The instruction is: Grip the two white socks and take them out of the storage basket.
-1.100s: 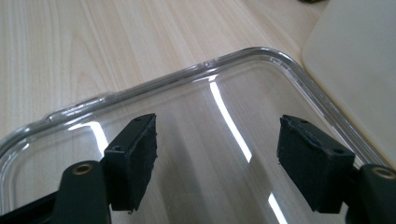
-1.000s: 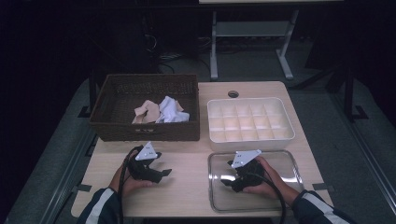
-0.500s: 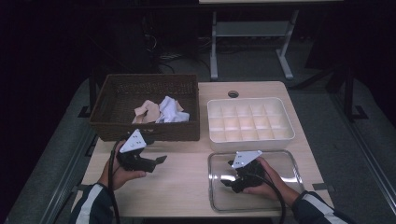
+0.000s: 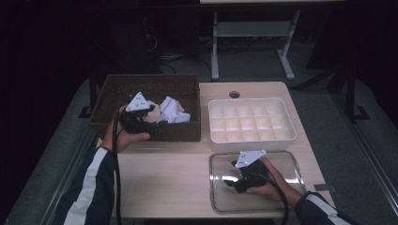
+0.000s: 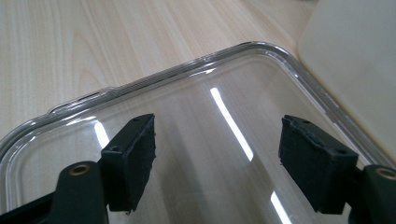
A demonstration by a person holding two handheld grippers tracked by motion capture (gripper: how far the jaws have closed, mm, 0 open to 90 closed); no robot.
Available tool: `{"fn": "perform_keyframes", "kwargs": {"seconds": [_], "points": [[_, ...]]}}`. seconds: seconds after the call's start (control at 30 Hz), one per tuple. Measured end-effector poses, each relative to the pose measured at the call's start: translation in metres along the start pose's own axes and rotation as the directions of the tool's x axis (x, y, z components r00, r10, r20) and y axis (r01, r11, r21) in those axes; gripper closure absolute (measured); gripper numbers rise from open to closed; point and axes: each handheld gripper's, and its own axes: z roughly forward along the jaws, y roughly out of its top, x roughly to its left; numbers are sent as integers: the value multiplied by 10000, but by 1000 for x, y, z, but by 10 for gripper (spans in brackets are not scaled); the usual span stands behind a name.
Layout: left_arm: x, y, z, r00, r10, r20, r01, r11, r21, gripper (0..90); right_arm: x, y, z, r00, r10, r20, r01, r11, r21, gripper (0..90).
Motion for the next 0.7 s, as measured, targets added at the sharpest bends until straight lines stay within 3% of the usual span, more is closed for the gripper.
{"fn": "perform_keyframes", "kwargs": {"seconds": [0.07,0.1,0.13,0.2,0.27,0.33,0.4,0.47,0.53,0.6,0.63,0.7], "points": [[10,6,12,9998,70,-197,-61,9989,461,232,1,-1,1,9998,169,-136,-168,9999,34,265],[10,6,12,9998,70,-197,-61,9989,461,227,1,-1,1,9997,176,-158,-174,9998,88,265],[22,9,24,9999,-25,-145,37,9968,803,218,1,-1,1,9999,-6,-140,8,9999,129,264],[31,13,35,9996,-277,-35,279,9947,986,218,1,-1,1,9999,3,-147,-1,9999,142,263],[39,18,46,9999,-97,-124,112,9914,1303,218,1,-2,1,9999,50,-139,-49,9999,115,263],[44,23,52,9998,44,-184,-18,9901,1403,218,0,-2,1,9996,171,-206,-168,9998,136,261],[48,26,59,9997,-124,-231,154,9909,1334,220,-2,-4,1,9999,58,-158,-54,9997,218,260],[53,26,69,9993,-296,-233,330,9855,1662,220,-1,-4,1,9995,193,-238,-188,9996,205,259],[56,22,79,9981,-605,87,571,9738,2200,220,-1,-4,0,9994,223,-269,-218,9995,214,259],[57,17,90,9950,-960,259,841,9516,2955,222,-2,-5,0,9992,121,-376,-112,9996,240,258],[59,13,95,9922,-1136,504,896,9350,3432,221,-3,-6,0,9993,-45,-382,54,9997,243,258],[60,12,102,9915,-1128,648,782,9147,3965,223,-3,-6,0,9990,-29,-452,41,9997,251,257]]}}
